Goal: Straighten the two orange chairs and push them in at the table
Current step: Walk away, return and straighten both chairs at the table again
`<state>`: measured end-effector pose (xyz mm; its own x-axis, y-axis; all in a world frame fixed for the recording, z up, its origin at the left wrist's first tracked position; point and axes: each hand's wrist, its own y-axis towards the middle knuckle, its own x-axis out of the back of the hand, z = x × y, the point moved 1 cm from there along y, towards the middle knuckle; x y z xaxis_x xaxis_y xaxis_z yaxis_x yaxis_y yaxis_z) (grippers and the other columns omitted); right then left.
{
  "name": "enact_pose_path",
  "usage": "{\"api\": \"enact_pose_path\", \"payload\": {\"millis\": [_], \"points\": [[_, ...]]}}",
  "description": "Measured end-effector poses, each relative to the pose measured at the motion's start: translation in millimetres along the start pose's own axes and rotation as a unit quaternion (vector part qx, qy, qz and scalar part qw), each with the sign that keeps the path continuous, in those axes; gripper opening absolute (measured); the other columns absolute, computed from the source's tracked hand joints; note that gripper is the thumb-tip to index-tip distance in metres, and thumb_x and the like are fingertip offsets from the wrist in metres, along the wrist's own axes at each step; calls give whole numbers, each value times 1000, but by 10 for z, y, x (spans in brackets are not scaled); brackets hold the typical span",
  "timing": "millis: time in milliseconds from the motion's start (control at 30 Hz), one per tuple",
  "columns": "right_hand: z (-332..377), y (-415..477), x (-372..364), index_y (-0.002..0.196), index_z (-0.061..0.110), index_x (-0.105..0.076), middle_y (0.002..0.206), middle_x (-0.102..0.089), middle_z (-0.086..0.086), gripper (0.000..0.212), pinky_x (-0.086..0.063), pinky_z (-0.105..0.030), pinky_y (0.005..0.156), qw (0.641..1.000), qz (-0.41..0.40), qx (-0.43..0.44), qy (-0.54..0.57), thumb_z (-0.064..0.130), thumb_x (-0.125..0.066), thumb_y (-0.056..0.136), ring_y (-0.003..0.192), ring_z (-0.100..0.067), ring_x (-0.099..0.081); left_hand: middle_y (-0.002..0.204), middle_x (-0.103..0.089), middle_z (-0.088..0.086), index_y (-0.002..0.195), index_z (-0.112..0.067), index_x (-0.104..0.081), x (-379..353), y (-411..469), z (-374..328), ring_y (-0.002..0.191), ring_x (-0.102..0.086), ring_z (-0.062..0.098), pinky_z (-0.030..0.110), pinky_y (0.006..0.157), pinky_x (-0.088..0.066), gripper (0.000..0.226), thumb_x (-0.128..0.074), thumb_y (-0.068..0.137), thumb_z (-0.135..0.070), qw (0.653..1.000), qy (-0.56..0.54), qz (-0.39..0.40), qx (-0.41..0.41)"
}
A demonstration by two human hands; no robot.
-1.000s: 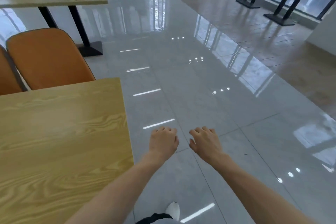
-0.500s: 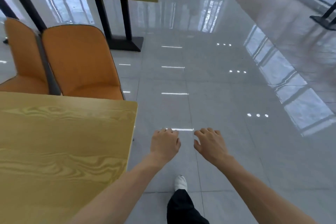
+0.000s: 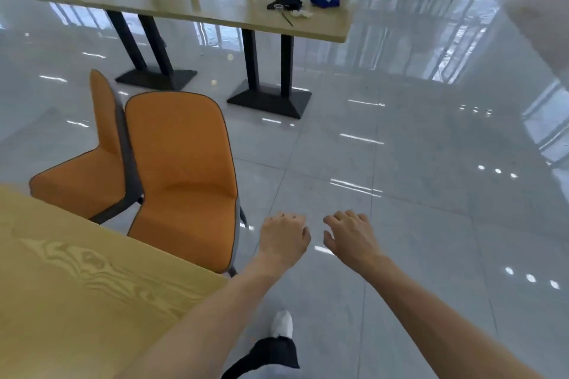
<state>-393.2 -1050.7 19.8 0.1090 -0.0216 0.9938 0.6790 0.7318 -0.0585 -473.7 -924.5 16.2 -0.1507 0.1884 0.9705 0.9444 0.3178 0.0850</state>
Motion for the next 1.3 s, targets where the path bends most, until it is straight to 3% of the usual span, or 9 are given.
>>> {"api": "enact_pose_path", "payload": {"millis": [133,367,800,967,1133,1300], "points": [[-169,888,9,114,15,-59,113,-65,-4,29,-36,-35,91,999,4,36,-8,28,-45,93,105,-25,-55,86,-68,7,91,-12,-64,-91,751,259,79,-60,24,30,64,-41,25,-44,93,-28,1000,16,-2,23],[-397,2658,210,112,15,-59,110,-65,-4,29,-37,-36,89,996,-4,84,-28,29,-44,91,103,-25,-55,87,-69,4,94,-15,-65,-119,2317,851,78,-61,21,34,73,-52,25,-45,94,-30,998,7,-26,62],[-615,5157,403,111,15,-58,106,-65,-6,27,-41,-37,88,981,17,194,-16,28,-45,91,98,-26,-57,87,-67,4,90,-13,-64,1,4323,1791,78,-60,22,29,66,-47,26,-44,93,-30,986,4,-42,161],[-608,6247,406,108,15,-59,101,-66,-4,24,-41,-35,85,962,17,271,-20,26,-45,92,93,-24,-58,89,-66,2,91,-15,-64,-18,5086,2194,83,-60,21,27,62,-36,27,-42,94,-30,970,17,-48,237],[-392,7282,512,109,16,-58,101,-65,-4,23,-41,-34,85,930,23,367,-27,23,-44,92,94,-24,-57,89,-67,3,89,-15,-63,115,5706,2587,82,-60,23,27,60,-36,27,-41,94,-31,943,26,-59,327],[143,7958,516,112,15,-58,104,-65,-5,25,-42,-35,86,877,36,479,-28,24,-44,92,97,-25,-58,88,-69,7,91,-13,-67,292,5880,2993,83,-61,27,32,67,-43,27,-44,94,-29,903,45,-100,416]]}}
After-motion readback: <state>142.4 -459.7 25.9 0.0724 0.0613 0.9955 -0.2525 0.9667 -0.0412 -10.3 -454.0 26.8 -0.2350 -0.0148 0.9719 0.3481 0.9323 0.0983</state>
